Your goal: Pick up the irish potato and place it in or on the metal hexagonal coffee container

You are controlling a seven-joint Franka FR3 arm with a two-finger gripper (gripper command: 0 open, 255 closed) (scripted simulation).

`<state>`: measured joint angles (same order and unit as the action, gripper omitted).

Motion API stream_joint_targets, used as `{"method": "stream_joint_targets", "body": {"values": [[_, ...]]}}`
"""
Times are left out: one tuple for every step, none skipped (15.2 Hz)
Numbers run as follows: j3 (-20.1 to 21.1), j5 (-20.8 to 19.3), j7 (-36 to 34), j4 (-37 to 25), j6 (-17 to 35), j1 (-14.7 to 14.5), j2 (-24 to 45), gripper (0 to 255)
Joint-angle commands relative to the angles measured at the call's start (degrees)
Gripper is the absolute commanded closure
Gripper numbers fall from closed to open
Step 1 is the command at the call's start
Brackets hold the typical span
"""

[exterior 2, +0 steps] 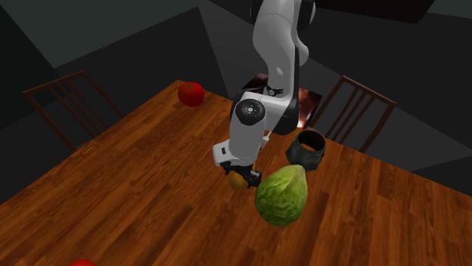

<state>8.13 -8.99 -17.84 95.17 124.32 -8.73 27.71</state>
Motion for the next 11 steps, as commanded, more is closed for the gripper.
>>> {"method": "stream_joint_targets", "body": {"values": [[0.1,0.0,0.0,0.0,0.0,-0.1,0.2,255],[0.1,0.0,0.0,0.2,0.0,-0.1,0.1,255],[0.1,0.0,-0.1,0.1,0.0,-0.1,0.1,255],[0.1,0.0,0.0,0.1,0.0,-0.1,0.1,255],[0.1,0.0,0.0,0.1,-0.1,-0.1,0.1,255],[0.1,0.0,0.0,0.1,-0.1,-0.1,0.1,255],[0.1,0.0,-0.1,0.1,-0.1,-0.1,0.1,255],[0.1,0.0,-0.1,0.1,-0.1,-0.1,0.1,255],[0.1,0.0,-0.1,0.1,0.0,-0.1,0.1,255],[0.1,0.0,0.0,0.2,0.0,-0.1,0.1,255],[0.1,0.1,0.1,-0.1,-0.6,0.0,-0.3,255]]}}
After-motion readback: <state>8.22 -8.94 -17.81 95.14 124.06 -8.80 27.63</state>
